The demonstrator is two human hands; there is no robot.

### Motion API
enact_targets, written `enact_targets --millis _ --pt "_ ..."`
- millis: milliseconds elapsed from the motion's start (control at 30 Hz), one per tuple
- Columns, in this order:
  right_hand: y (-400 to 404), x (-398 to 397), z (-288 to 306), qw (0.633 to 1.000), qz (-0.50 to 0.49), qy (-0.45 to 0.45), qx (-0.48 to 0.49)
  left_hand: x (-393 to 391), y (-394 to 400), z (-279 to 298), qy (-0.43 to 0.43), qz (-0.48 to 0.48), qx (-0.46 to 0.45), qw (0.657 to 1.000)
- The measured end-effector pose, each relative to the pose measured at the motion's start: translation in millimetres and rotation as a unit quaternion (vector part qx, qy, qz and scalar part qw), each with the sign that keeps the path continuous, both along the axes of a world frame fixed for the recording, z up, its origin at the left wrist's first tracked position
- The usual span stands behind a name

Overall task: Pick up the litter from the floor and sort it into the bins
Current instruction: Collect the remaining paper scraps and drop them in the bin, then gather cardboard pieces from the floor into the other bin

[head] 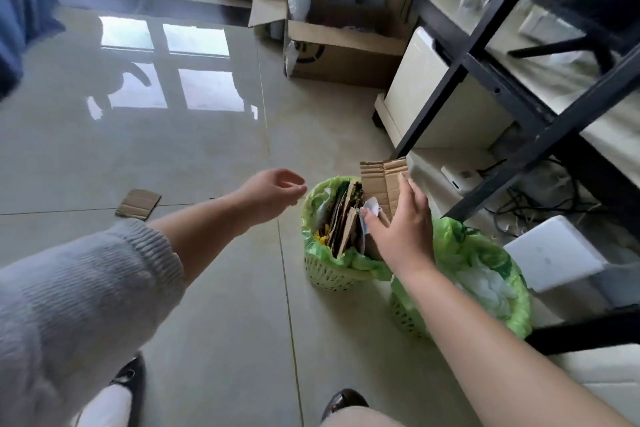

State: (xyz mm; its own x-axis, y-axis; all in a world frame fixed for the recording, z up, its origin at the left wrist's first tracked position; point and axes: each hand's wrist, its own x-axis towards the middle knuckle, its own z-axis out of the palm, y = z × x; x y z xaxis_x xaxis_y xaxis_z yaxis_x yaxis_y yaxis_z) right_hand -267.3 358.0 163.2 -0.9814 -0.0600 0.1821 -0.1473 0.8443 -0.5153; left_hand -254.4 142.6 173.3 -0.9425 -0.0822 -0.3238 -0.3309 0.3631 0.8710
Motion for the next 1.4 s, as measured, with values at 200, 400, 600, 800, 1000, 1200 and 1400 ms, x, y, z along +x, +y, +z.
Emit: enact_targets --millis 200,400,600,800,1000,1200,1400 --pt "-89 38 56 0.979 0.178 -0.076 0.062 62 -110 50 -0.019 0.02 -0.056 0.998" --pt "-180 47 35 0.905 0.314 -0.173 0.229 96 -199 28 -0.085 0.033 -0.15 0.984" --pt "-225 17 -50 0.87 0.325 -0.235 0.287 82 -233 -64 -0.127 0.012 -0.183 0.975" --pt "-256 -27 -136 0.862 0.278 -0.318 0.281 51 -258 -156 -0.175 0.003 -0.194 0.965" --pt "-296 -69 -210 0.88 0.19 -0.374 0.224 27 -270 -235 -0.203 -0.012 -0.262 0.943" --pt "-325 -88 -266 0.908 0.093 -0.354 0.206 8 -269 -284 -0.224 -0.008 -0.338 0.914" --pt "-342 -100 -287 0.933 0.109 -0.29 0.186 -5 -268 -304 -0.195 -0.016 -0.365 0.91"
